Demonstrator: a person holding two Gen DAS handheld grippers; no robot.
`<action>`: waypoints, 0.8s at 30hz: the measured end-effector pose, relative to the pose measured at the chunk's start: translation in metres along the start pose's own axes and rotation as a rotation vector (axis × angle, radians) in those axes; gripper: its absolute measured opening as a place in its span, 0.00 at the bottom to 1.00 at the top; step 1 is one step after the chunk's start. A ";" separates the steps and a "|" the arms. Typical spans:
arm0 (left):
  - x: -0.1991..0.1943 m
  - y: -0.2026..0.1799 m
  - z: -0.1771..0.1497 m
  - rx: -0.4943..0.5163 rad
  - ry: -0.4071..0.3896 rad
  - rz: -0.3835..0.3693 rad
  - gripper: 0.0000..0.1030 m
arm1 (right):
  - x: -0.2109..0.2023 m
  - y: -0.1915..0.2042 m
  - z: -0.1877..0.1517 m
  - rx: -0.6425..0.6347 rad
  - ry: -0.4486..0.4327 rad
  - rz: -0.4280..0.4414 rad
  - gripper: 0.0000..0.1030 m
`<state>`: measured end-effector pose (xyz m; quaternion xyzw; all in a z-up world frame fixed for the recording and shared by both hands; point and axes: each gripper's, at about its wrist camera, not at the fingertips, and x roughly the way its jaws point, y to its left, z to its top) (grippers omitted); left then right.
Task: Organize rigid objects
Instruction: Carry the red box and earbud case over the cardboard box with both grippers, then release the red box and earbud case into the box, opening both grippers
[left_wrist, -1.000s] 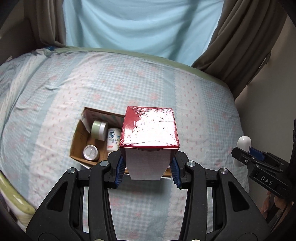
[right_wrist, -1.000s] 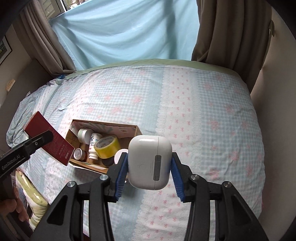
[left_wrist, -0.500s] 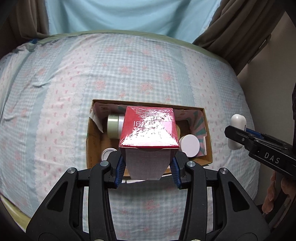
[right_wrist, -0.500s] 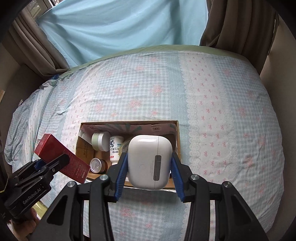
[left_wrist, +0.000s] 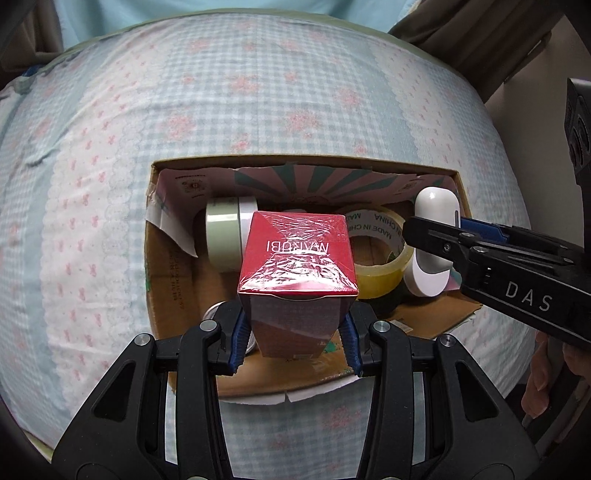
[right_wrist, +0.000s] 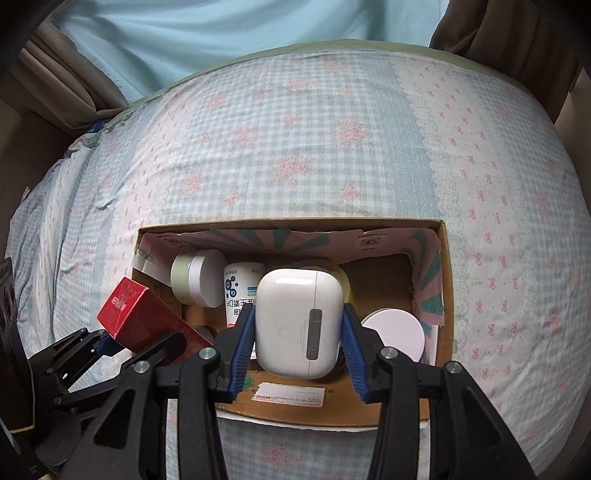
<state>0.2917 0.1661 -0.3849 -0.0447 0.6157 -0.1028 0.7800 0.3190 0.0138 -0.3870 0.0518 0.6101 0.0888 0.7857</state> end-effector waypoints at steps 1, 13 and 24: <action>0.004 0.001 0.001 0.010 0.009 0.005 0.37 | 0.006 0.001 0.002 -0.005 0.008 0.000 0.40; 0.034 -0.003 0.014 0.128 0.092 0.013 0.37 | 0.053 -0.004 0.019 -0.010 0.078 0.040 0.41; 0.024 0.002 -0.008 0.101 0.083 0.052 1.00 | 0.025 -0.037 0.002 0.081 0.027 0.014 1.00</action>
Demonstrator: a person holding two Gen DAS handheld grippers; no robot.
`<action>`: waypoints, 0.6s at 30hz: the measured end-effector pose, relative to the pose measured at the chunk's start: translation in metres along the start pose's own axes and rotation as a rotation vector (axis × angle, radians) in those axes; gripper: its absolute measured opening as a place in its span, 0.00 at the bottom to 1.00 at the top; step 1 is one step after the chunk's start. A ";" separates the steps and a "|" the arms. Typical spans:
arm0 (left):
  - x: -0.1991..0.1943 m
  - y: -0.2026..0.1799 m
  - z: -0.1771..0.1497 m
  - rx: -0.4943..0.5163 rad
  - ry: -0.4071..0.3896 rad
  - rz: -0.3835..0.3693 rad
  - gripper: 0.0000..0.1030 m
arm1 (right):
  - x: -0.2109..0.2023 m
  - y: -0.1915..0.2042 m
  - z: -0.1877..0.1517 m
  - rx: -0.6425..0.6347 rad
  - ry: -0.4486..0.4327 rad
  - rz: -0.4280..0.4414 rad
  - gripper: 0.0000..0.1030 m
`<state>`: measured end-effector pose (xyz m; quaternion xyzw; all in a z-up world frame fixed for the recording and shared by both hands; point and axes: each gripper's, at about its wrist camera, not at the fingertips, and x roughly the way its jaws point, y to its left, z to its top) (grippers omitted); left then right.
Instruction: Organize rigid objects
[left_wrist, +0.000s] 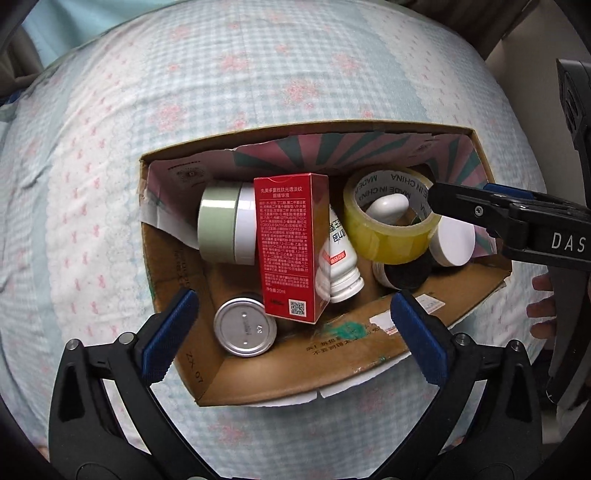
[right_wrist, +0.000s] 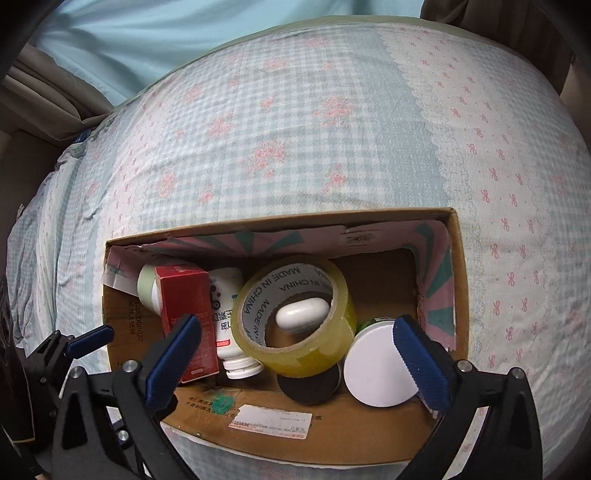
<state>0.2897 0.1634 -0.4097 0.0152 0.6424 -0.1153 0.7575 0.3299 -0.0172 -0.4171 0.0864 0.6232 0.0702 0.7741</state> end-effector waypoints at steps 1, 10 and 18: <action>-0.001 0.001 -0.001 -0.009 -0.003 -0.004 1.00 | -0.002 -0.002 -0.002 0.003 0.004 -0.002 1.00; -0.014 -0.012 0.002 0.009 -0.017 0.022 1.00 | -0.019 -0.011 -0.018 0.000 0.009 0.013 1.00; -0.052 -0.025 -0.004 -0.007 -0.059 0.065 1.00 | -0.045 -0.018 -0.027 -0.007 -0.014 0.027 1.00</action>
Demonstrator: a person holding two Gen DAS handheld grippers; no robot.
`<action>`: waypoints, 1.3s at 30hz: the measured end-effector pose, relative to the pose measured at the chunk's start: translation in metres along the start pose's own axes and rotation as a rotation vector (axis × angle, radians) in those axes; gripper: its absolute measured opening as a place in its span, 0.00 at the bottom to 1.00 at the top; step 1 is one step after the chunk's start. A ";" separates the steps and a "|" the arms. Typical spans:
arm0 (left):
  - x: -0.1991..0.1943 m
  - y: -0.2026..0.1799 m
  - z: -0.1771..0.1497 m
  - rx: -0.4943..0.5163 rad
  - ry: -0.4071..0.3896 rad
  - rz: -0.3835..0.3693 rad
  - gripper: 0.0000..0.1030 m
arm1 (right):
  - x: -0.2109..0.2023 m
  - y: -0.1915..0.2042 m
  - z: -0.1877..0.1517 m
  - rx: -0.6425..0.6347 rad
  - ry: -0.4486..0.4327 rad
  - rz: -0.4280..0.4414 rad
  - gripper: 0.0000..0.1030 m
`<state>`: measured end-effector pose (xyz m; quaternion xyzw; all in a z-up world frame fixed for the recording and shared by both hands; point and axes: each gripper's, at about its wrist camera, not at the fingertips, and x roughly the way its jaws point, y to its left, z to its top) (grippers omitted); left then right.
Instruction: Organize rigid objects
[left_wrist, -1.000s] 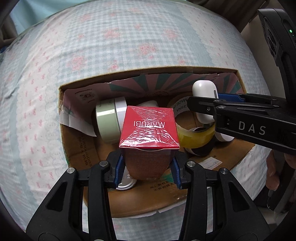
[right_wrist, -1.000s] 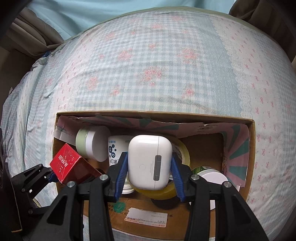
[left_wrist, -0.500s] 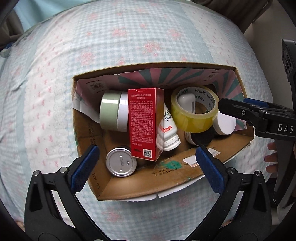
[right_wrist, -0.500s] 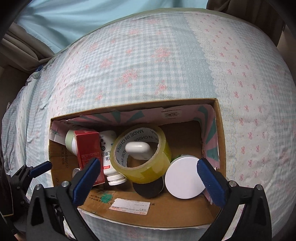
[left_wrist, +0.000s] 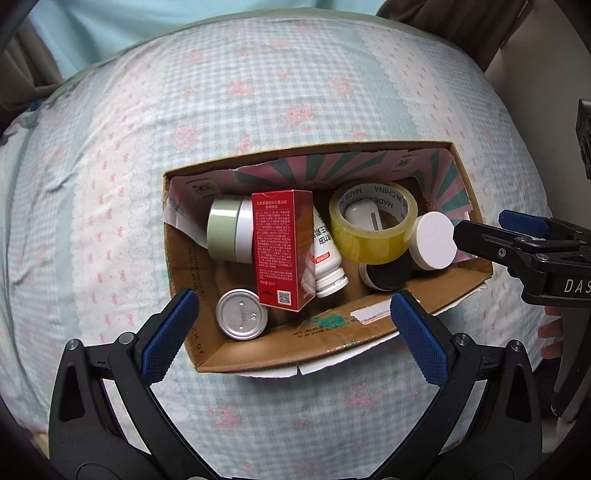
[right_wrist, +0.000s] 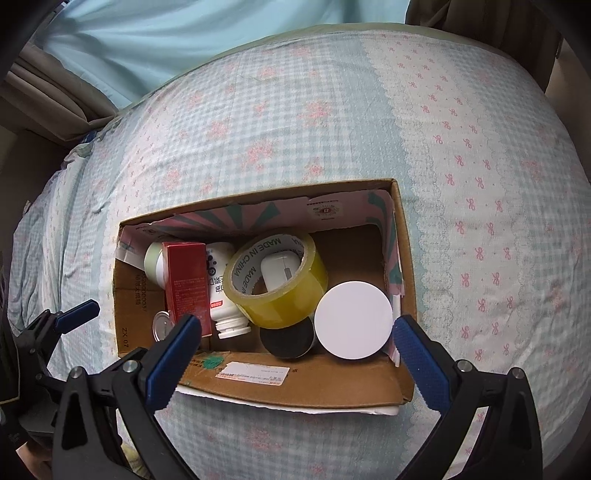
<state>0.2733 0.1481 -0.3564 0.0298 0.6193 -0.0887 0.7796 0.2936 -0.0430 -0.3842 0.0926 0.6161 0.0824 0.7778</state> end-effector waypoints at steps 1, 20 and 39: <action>-0.006 -0.002 -0.001 -0.005 -0.007 0.004 1.00 | -0.005 -0.001 -0.002 -0.002 -0.003 0.006 1.00; -0.271 -0.080 -0.034 -0.087 -0.494 0.083 1.00 | -0.270 0.000 -0.046 -0.138 -0.354 -0.116 1.00; -0.397 -0.136 -0.104 -0.040 -0.828 0.151 1.00 | -0.397 0.005 -0.130 -0.136 -0.704 -0.239 1.00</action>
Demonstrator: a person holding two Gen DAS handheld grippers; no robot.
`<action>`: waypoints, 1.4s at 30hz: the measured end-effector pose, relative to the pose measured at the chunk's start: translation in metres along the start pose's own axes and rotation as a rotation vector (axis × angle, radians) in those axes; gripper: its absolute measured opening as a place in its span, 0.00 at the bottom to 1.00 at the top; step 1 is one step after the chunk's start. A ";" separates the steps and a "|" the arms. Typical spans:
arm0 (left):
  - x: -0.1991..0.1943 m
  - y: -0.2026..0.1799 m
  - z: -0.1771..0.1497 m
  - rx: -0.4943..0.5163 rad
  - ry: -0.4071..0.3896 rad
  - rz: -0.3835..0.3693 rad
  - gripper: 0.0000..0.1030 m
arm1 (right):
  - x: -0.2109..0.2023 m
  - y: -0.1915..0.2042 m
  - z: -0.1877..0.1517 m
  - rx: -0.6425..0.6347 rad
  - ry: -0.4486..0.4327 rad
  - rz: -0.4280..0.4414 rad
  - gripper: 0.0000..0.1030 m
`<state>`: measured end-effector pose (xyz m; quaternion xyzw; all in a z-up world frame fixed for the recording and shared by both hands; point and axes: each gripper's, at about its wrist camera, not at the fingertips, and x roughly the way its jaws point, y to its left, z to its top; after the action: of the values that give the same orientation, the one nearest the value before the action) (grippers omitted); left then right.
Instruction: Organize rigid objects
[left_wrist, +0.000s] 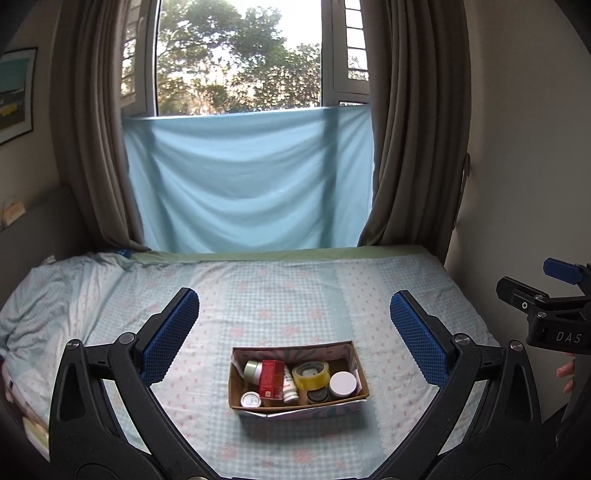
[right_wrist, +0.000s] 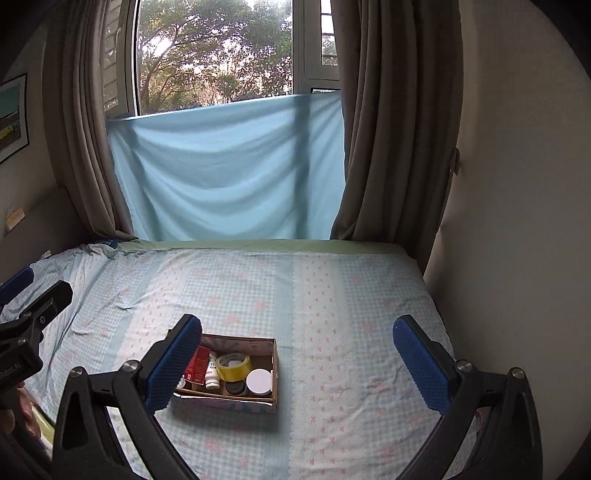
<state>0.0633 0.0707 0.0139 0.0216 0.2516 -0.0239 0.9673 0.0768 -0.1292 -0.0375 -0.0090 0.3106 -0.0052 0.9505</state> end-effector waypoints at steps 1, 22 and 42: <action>-0.001 -0.001 0.000 0.002 -0.001 0.000 1.00 | -0.002 -0.001 0.000 0.000 -0.001 -0.005 1.00; -0.017 -0.003 0.000 0.001 -0.048 -0.011 1.00 | -0.021 -0.007 -0.003 0.024 -0.034 -0.028 1.00; -0.014 0.001 0.000 0.001 -0.042 0.001 1.00 | -0.022 -0.007 -0.002 0.024 -0.037 -0.028 1.00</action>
<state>0.0509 0.0719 0.0205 0.0216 0.2313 -0.0240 0.9723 0.0581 -0.1355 -0.0263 -0.0020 0.2927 -0.0223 0.9560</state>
